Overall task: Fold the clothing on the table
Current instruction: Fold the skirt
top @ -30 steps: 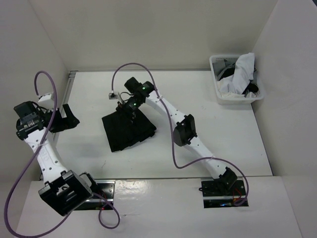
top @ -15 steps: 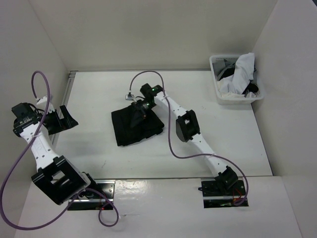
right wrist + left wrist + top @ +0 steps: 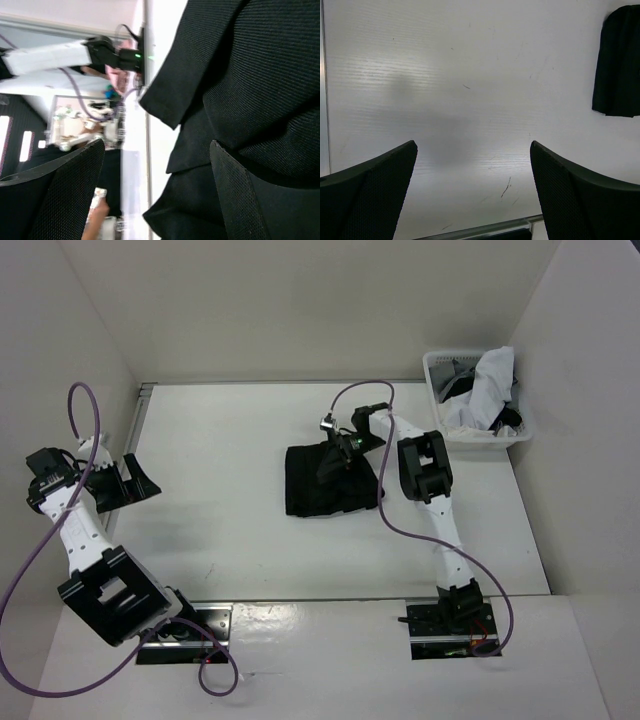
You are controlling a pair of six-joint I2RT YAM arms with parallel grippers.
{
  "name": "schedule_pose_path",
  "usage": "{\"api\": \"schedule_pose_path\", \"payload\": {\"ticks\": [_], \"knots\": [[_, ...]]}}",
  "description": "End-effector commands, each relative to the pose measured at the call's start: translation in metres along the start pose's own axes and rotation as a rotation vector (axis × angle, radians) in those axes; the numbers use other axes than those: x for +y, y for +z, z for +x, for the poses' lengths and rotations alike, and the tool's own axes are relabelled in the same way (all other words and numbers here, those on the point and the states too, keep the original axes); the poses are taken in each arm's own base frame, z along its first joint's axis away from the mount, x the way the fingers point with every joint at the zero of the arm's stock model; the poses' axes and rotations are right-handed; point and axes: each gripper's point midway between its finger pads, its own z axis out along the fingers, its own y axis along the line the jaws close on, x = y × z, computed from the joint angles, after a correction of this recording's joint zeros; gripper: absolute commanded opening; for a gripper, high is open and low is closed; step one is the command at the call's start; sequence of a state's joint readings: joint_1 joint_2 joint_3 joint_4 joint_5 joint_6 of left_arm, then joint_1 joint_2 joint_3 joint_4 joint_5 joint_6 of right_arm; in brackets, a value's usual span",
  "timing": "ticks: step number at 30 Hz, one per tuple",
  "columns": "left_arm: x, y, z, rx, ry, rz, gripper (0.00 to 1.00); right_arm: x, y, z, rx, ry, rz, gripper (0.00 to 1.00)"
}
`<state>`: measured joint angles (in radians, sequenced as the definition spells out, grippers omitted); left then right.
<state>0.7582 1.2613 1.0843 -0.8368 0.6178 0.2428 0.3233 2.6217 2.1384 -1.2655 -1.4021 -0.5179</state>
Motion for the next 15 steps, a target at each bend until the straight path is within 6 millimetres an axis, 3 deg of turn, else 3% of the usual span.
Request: {"api": "schedule_pose_path", "payload": {"ticks": [1, 5, 9, 12, 14, 15], "knots": [[-0.008, -0.002, -0.005, -0.022, 0.044, 0.054, 0.99, -0.019, 0.006, 0.013, 0.078, -0.103, 0.160, 0.90], [-0.010, -0.003, -0.003, -0.019, 0.051, 0.065, 0.99, -0.013, 0.005, 0.009, 0.048, -0.154, 0.249, 0.90], [-0.015, -0.005, -0.002, -0.020, 0.063, 0.088, 0.99, 0.002, 0.007, 0.026, 0.065, -0.155, 0.305, 0.90], [-0.017, -0.008, -0.006, -0.037, 0.087, 0.091, 0.99, 0.035, -0.004, 0.010, 0.034, -0.269, 0.360, 0.90], [-0.020, -0.010, -0.005, -0.038, 0.089, 0.091, 0.99, 0.070, -0.011, -0.004, 0.009, -0.343, 0.376, 0.90], [-0.021, -0.014, -0.010, -0.054, 0.103, 0.084, 0.99, 0.079, -0.026, -0.012, -0.026, -0.358, 0.392, 0.92]]}}
